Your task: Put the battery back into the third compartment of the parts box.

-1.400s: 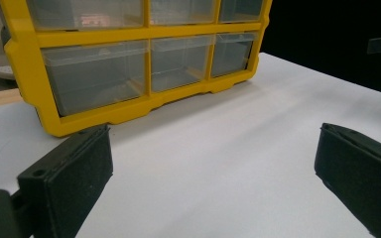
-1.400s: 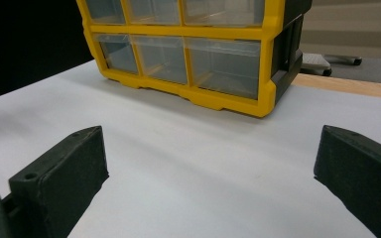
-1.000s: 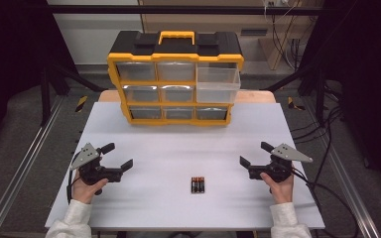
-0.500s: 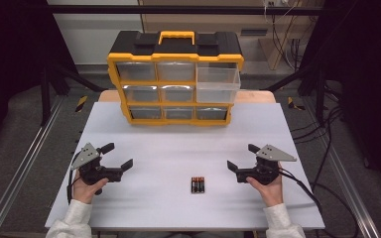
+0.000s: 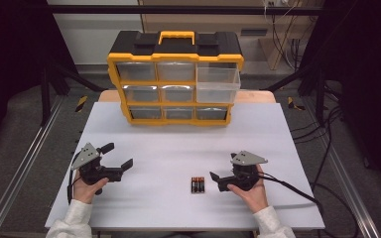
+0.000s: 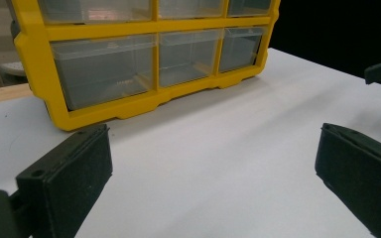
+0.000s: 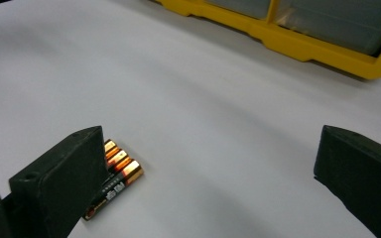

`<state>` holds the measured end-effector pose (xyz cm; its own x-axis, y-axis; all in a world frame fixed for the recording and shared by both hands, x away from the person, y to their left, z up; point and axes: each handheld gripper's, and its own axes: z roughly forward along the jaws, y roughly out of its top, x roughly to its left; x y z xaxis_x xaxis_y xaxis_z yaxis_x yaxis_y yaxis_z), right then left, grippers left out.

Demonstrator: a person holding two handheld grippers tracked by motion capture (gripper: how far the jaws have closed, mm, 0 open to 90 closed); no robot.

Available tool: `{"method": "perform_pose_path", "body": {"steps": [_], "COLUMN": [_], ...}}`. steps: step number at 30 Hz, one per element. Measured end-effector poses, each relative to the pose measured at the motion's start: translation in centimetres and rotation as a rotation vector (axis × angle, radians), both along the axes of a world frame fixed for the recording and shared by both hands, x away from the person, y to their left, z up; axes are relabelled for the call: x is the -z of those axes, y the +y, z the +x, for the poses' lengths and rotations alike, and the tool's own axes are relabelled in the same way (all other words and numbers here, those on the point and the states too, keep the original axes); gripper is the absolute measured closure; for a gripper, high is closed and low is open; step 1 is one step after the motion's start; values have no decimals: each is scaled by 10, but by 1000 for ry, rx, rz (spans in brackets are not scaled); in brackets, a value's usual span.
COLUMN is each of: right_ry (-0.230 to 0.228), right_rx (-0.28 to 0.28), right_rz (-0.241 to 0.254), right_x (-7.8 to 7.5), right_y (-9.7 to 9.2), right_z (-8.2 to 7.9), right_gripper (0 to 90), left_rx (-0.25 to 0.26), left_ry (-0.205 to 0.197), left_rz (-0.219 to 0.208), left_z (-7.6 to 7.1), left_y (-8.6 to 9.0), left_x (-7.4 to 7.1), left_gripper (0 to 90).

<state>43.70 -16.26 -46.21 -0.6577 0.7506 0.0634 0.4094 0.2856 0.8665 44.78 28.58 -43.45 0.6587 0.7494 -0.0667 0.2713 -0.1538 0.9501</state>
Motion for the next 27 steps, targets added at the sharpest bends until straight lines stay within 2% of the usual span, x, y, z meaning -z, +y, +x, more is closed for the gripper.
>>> {"method": "perform_pose_path", "body": {"steps": [5, 9, 12, 17, 20, 27], "right_ry": [29, 67, 86, 100, 126, 156], "right_rx": [-15, -19, -22, -38, -42, -57], "right_rz": [-21, -10, -26, -47, -44, -83], "right_x": [5, 10, 13, 20, 23, 29], "right_y": [13, 20, 25, 34, 37, 43], "right_z": [-1, -2, -2, -3, -3, -3], "right_gripper": [7, 27, 39, 87, 131, 223], "left_rx": [3, -2, 0, -5, -5, -5], "left_ry": [0, -1, -2, 0, 1, -1], "left_rz": [5, -3, 6, 8, 9, 12], "left_z": [0, 0, 0, 0, 0, 0], "left_y": [0, 0, 0, -1, -1, -2], "left_x": [0, 0, 0, 1, 1, 1], "left_gripper": [8, 8, 8, 8, 8, 9]}}
